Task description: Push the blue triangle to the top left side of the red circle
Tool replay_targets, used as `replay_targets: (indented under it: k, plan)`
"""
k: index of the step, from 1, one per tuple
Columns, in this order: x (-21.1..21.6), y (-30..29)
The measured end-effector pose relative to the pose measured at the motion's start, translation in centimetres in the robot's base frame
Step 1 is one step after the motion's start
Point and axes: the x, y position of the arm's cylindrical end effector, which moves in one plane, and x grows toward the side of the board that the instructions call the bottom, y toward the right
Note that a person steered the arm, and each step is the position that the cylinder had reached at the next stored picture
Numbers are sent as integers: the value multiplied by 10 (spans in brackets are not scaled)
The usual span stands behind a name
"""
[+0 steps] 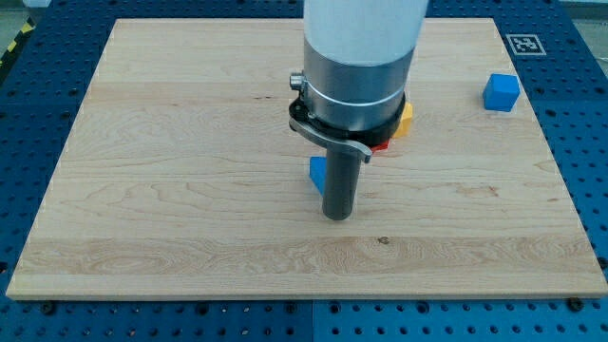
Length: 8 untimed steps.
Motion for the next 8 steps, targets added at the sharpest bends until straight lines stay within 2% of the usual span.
replay_targets:
  k: [1, 3, 4, 5, 6, 7, 8]
  plan:
    - [-9, -18]
    - [-17, 3]
    - [-27, -36]
    - [-64, -52]
    - [-51, -49]
    - [-5, -48]
    - [-11, -16]
